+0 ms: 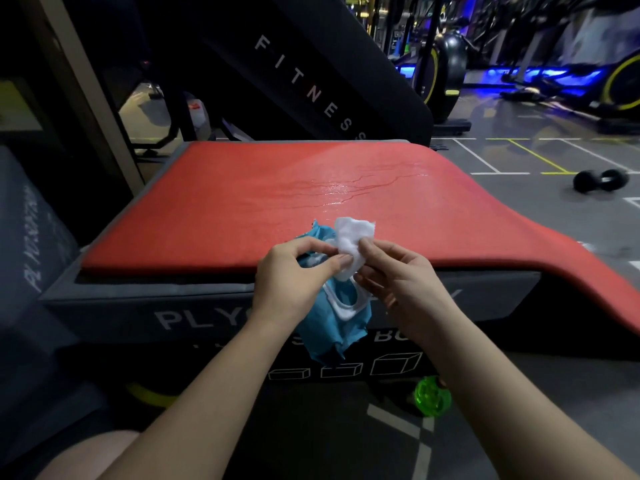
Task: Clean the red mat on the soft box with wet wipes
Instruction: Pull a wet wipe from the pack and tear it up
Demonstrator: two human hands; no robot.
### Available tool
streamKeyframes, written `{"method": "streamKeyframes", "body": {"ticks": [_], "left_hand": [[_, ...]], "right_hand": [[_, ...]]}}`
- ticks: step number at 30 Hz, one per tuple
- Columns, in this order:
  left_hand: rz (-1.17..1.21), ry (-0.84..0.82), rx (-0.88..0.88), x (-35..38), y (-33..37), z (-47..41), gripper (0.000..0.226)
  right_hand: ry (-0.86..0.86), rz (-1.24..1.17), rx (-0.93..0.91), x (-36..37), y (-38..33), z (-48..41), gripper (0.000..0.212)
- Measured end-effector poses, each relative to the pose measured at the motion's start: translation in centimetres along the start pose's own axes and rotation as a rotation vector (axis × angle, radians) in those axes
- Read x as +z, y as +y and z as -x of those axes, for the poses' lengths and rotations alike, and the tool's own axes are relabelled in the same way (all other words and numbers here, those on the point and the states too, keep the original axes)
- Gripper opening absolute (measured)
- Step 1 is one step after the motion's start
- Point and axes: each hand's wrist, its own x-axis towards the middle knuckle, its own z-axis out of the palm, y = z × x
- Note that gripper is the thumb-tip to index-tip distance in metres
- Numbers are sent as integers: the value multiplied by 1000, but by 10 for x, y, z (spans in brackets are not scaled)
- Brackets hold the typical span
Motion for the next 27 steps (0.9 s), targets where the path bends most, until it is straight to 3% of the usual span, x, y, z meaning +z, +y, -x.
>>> {"method": "streamKeyframes", "body": {"ticks": [8, 17, 23, 27], "left_hand": [[24, -75, -10, 4, -8, -2, 14], [-122, 68, 58, -6, -14, -14, 18], [-52, -33, 30, 3, -13, -7, 11], [25, -107, 21, 5, -7, -7, 14]], "right_hand": [[-9, 97, 79, -2, -3, 3, 24], [74, 14, -21, -17, -21, -6, 25], [36, 91, -62, -5, -13, 1, 28], [48, 52, -65, 0, -6, 3, 46]]}}
